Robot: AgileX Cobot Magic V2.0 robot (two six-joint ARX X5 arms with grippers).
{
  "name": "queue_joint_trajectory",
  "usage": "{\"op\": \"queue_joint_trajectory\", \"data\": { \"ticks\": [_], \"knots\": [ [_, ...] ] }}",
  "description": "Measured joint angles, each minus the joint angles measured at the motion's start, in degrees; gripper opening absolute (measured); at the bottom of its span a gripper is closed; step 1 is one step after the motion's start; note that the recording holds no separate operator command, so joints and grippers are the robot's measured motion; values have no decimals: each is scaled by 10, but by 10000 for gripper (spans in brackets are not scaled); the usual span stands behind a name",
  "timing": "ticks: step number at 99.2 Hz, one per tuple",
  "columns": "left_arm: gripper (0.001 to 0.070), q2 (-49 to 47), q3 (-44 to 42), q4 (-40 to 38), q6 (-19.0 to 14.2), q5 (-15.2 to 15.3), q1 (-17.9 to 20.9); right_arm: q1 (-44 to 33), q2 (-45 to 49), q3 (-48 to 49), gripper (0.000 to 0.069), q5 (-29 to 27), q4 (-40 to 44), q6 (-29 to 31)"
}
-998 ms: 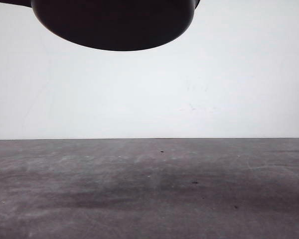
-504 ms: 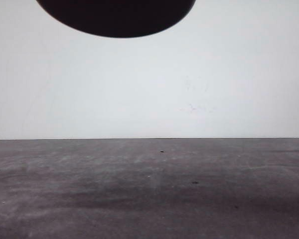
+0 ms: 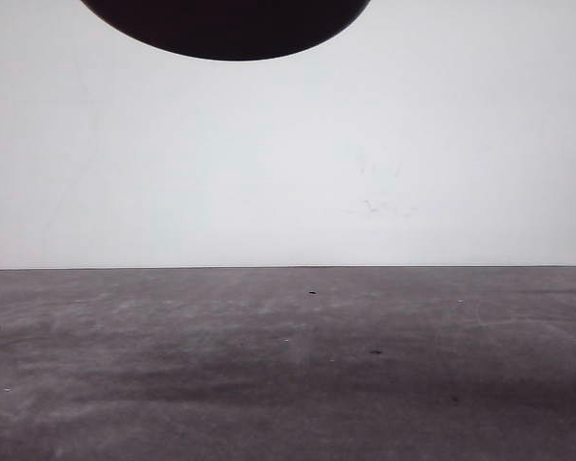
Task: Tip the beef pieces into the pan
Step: 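Lift the bowl with the right gripper and tip the beef into the held pan, then lower the empty green bowl back onto the table with the right gripper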
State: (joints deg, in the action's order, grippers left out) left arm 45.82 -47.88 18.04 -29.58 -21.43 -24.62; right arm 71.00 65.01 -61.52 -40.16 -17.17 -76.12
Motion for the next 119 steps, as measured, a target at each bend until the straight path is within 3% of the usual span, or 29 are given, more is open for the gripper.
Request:
{"op": "queue_joint_trajectory", "data": {
  "ticks": [14, 31, 42, 59, 70, 79, 119],
  "knots": [
    [53, 0, 0, -1, 5, 0, 0, -47, -3, 0, 21, -44, 22, 174],
    [53, 0, 0, -1, 14, 0, 0, -158, -24, -6, 21, -27, 158, 423],
    [53, 0, 0, -1, 19, 0, 0, -258, -47, -19, 21, 83, 268, 603],
    [53, 0, 0, -3, 31, 1, 0, -461, -43, -21, 21, 333, 398, 835],
    [53, 0, 0, -11, 35, 2, 0, -582, -10, -18, 21, 464, 453, 894],
    [52, 0, 0, -20, 35, 2, 0, -638, 6, 4, 21, 513, 453, 911],
    [52, 0, 0, -52, 50, 2, 0, -664, 64, 175, 21, 522, 347, 945]
  ]
}}
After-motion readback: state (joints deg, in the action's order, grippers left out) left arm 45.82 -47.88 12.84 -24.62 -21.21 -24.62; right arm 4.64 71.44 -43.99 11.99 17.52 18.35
